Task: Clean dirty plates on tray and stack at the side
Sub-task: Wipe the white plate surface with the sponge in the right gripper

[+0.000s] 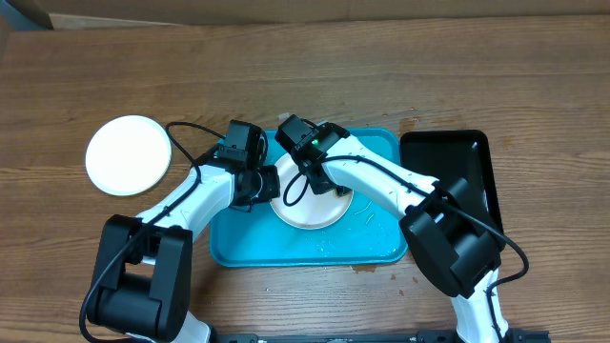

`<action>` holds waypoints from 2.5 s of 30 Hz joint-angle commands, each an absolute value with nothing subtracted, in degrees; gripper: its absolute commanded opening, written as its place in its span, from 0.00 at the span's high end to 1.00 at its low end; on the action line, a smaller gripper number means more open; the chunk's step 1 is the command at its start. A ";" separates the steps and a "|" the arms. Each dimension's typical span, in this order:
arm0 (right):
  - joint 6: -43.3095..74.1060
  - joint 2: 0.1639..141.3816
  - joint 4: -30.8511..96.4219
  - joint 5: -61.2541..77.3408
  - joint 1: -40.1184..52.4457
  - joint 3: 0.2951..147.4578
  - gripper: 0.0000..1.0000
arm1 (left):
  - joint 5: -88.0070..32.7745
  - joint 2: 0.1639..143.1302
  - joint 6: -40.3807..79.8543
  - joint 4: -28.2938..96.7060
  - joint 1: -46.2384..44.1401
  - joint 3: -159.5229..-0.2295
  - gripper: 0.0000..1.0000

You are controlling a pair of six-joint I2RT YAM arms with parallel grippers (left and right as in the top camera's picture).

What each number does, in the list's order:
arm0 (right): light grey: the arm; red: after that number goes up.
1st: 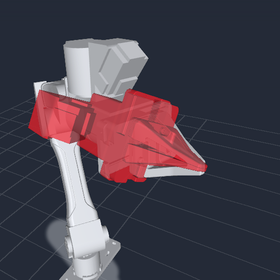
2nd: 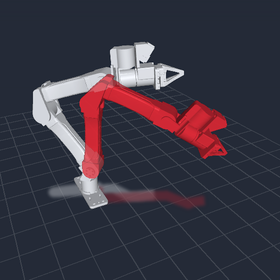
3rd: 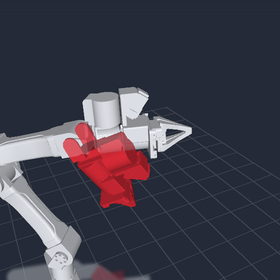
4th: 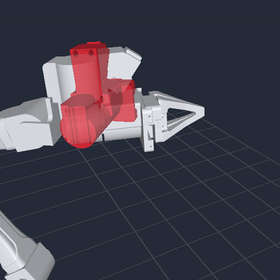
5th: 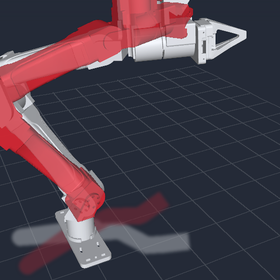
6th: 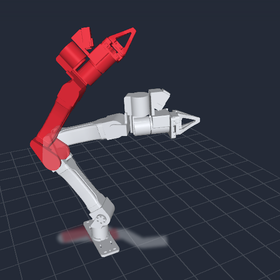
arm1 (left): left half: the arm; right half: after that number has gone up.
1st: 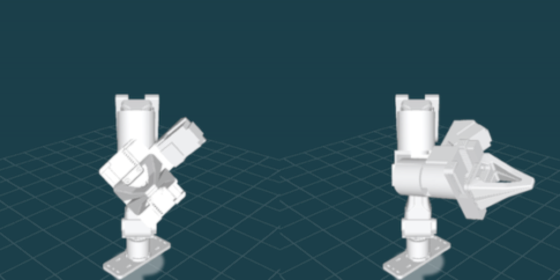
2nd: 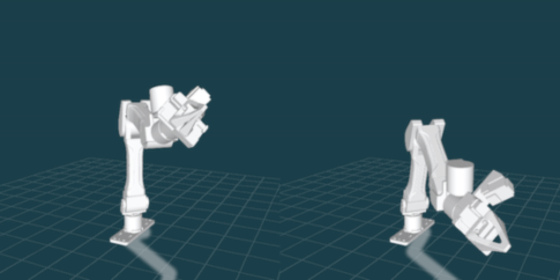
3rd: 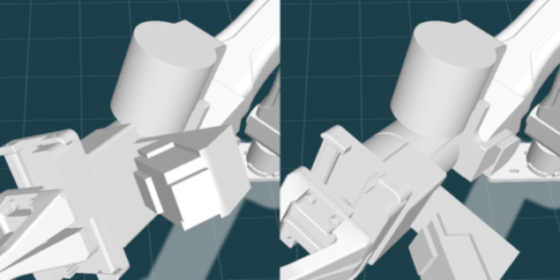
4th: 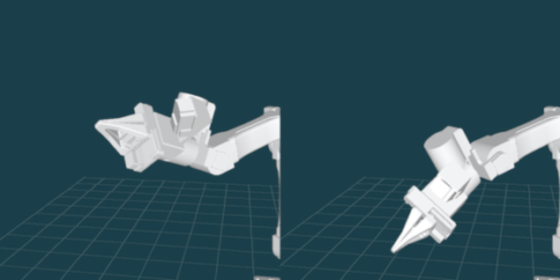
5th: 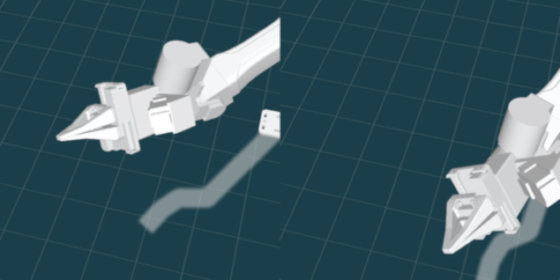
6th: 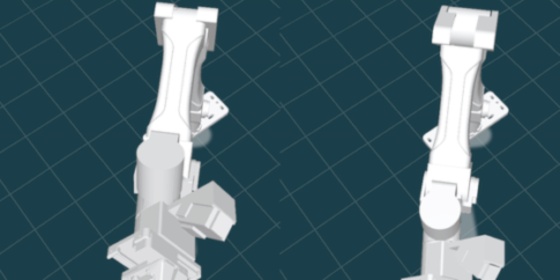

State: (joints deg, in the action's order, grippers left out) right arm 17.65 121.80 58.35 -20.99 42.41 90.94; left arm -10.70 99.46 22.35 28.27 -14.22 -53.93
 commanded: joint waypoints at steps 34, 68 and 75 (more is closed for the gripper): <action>25.08 124.31 56.36 9.54 40.07 90.19 0.96 | -10.57 100.29 22.70 28.49 -14.00 -54.28 0.95; 13.69 116.05 79.48 -7.84 3.18 96.07 0.96 | -10.59 100.29 22.72 28.45 -14.00 -54.30 0.89; 13.65 116.05 68.27 -9.02 1.41 86.98 0.96 | -10.57 100.29 22.72 28.40 -14.00 -54.30 0.89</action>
